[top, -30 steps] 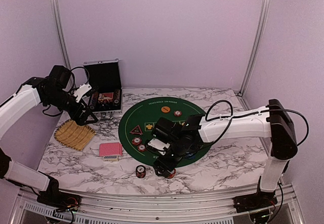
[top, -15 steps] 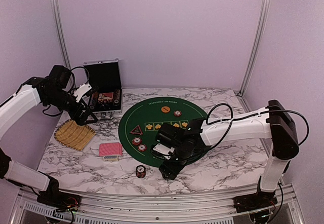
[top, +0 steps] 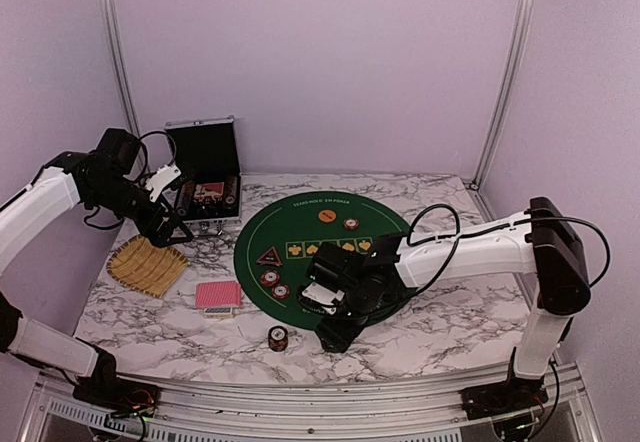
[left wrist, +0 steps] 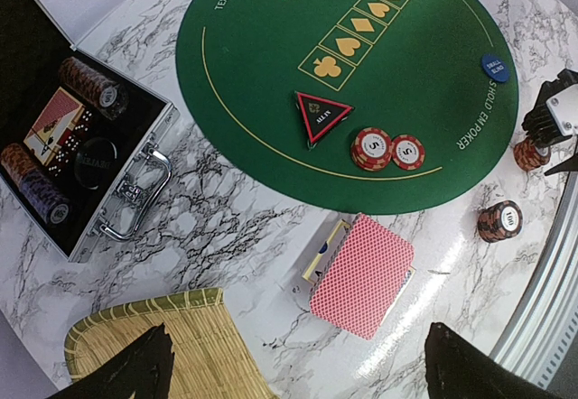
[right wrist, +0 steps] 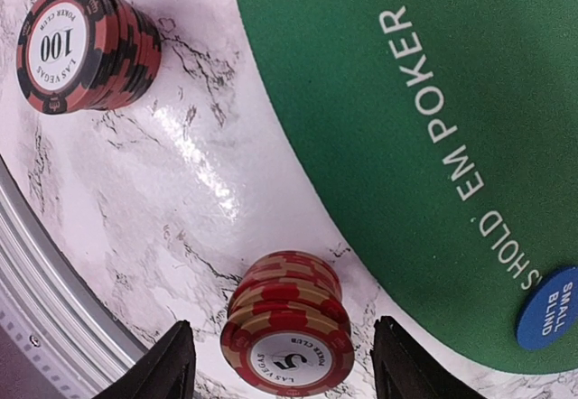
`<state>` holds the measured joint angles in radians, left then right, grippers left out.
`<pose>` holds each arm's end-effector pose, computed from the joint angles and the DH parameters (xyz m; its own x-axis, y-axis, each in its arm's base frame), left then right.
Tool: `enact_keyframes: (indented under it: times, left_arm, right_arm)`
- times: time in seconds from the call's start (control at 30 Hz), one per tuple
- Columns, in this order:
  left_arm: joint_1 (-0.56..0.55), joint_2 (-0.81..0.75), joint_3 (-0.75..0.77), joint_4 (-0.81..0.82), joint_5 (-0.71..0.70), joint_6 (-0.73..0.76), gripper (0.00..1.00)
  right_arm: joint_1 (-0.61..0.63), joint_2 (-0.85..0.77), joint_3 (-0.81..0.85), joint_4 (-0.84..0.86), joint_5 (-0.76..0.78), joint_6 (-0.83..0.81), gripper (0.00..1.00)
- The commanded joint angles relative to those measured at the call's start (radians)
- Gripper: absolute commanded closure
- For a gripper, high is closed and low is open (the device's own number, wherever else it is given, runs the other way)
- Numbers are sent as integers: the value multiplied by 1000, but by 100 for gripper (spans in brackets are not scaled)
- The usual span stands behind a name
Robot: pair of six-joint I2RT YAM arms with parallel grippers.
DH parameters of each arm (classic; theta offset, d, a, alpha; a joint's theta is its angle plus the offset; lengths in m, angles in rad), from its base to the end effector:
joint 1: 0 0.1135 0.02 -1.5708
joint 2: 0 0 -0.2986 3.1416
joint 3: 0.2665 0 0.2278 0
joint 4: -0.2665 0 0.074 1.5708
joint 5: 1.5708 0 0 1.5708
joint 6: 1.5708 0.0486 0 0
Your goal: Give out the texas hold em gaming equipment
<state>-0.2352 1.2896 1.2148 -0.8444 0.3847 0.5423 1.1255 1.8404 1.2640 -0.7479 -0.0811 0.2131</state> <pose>0.2223 -0.0720 0.3491 -0.4366 0.5966 -0.6735 0.7737 0.6310 0.0574 0.1456 0.3143 0.2131 -0.6003 -0.7684 -0.2219 -0.7991 0.5873 0.1284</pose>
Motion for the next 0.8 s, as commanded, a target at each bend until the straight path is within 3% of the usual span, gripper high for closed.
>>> enact_keyframes:
  times: [0.0,0.23,0.5,0.77]
  left_arm:
    - [-3,-7,32,-33,13,2,1]
    - [-4,-9,32,-33,14,1,1]
    - [-4,-10,32,-33,13,1,1]
    - [-4,-10,35,-35,14,0,1]
  right_arm:
    - [4,14,-6,16,7,-1,35]
    - [4,14,-6,11,10,-6,38]
    - [3,4,7,4,20,-4,64]
    - [3,-23,38,-36,36,-3,80]
